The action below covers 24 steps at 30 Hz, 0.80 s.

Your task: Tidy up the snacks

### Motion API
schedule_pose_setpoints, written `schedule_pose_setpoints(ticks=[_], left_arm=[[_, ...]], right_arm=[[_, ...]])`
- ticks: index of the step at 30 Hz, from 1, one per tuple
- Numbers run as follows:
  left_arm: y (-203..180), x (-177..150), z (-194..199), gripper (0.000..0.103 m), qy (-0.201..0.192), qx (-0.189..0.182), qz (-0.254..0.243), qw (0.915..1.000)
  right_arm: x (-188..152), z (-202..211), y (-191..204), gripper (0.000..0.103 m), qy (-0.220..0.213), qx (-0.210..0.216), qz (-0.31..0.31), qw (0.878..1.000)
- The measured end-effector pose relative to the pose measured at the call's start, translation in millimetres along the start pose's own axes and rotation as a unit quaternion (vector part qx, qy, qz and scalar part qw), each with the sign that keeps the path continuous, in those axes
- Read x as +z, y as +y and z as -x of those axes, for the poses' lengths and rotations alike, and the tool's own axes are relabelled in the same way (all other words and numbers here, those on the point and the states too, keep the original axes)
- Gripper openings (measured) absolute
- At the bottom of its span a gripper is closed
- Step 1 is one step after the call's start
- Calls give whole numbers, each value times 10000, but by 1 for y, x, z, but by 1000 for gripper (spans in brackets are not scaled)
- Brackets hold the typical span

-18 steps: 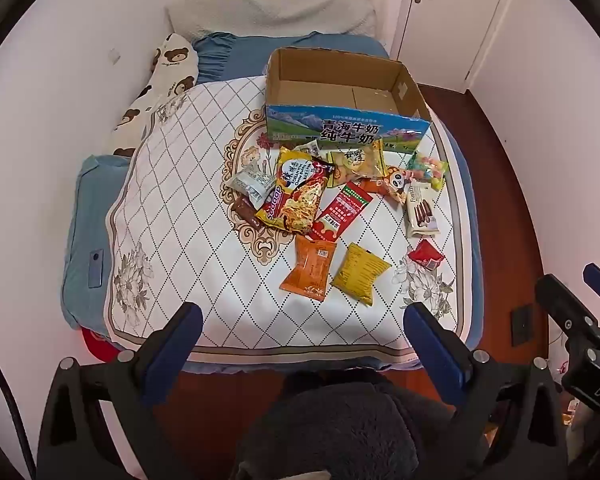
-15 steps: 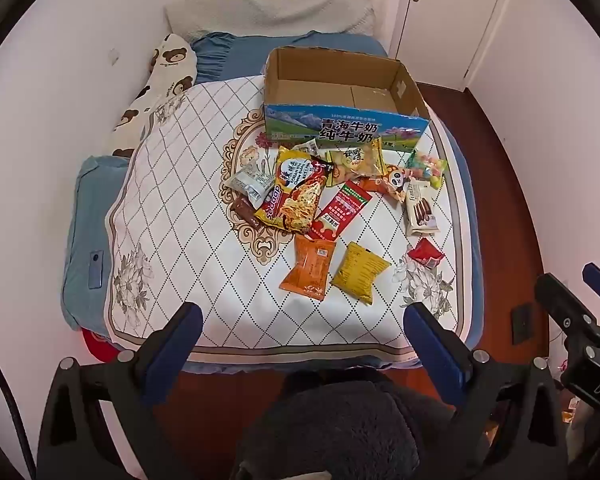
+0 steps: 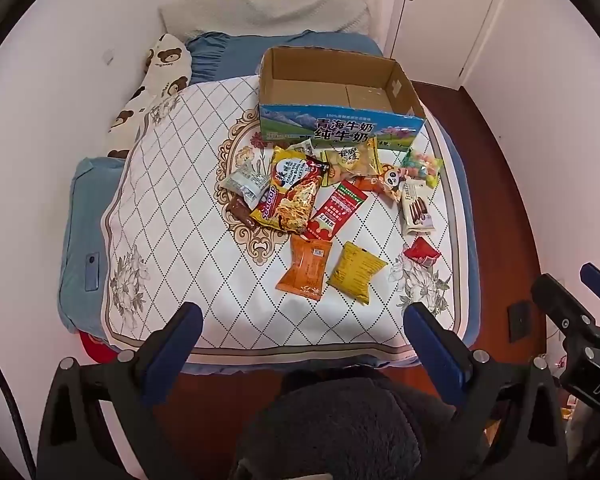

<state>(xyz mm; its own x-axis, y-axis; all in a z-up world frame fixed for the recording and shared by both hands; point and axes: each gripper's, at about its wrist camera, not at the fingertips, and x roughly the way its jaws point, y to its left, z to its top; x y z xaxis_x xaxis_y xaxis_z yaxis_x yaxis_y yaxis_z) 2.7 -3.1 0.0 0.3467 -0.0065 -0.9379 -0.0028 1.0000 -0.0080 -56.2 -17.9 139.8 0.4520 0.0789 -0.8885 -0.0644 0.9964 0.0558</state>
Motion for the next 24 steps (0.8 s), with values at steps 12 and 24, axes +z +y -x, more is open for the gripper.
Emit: schedule_pose_setpoints(ticks=[12, 24], left_arm=[[2, 1, 5, 103, -36, -30, -16, 10000], [1, 3, 4, 103, -43, -28, -46, 10000]], right_arm=[[4, 4, 2, 103, -81, 27, 24, 10000], [3, 4, 3, 103, -84, 32, 22, 10000]])
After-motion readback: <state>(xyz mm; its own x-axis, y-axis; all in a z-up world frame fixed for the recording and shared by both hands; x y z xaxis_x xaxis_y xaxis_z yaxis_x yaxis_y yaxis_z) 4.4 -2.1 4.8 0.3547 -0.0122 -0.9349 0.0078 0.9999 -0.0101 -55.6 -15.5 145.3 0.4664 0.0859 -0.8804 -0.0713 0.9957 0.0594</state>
